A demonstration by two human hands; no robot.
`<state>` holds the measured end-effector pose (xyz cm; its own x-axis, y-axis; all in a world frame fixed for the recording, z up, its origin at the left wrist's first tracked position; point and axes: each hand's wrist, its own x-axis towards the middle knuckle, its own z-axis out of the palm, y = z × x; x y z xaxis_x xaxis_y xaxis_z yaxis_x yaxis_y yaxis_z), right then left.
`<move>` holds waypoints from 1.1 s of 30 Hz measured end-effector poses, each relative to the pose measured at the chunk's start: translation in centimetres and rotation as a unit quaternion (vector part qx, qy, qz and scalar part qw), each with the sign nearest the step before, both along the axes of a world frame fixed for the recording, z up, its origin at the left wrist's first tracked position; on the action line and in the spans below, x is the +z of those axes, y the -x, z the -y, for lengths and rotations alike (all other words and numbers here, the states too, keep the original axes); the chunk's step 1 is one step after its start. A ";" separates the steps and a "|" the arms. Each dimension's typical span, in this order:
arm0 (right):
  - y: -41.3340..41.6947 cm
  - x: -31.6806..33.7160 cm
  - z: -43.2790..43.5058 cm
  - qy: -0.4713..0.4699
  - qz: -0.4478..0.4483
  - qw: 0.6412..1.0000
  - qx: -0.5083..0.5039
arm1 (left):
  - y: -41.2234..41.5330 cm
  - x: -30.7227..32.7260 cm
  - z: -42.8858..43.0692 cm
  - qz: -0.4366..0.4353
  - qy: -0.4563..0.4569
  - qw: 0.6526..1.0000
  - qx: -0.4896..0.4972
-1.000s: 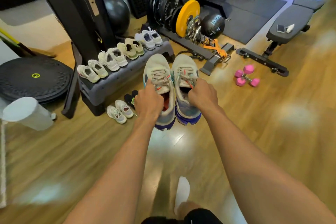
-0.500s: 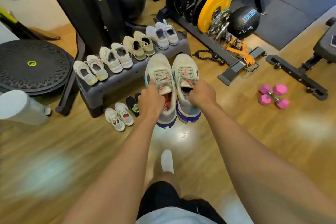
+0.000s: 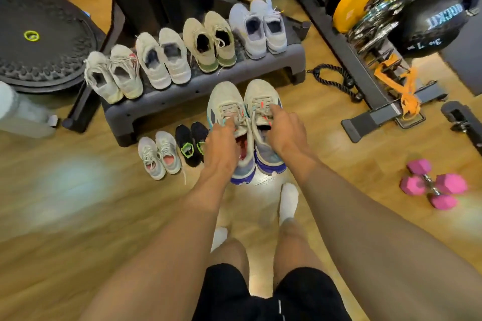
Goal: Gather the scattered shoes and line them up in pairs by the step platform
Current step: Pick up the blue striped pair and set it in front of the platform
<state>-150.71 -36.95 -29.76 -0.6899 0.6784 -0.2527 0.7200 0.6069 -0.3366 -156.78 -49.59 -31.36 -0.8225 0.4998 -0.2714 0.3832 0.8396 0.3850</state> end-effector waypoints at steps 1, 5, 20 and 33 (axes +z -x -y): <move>0.5 -1.4 -1.3 -0.001 0.001 1.000 0.023 | 0.3 -1.1 -1.3 0.000 0.007 1.000 0.001; 2.1 -7.7 -5.9 0.015 0.013 0.996 0.087 | 1.2 -6.4 -5.3 0.010 0.014 0.999 0.038; 10.0 -41.6 -10.4 0.028 0.003 0.983 0.183 | 8.3 -41.4 -9.1 0.008 0.057 0.992 0.109; 18.8 -59.2 -11.5 0.015 -0.013 0.984 0.175 | 17.4 -58.1 -10.3 -0.030 0.050 0.993 0.099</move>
<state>-169.52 -25.49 -88.93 -0.8863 0.3908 -0.2486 0.4600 0.8053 -0.3740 -174.15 -39.27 -89.42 -0.9181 0.2997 -0.2594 0.2268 0.9339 0.2765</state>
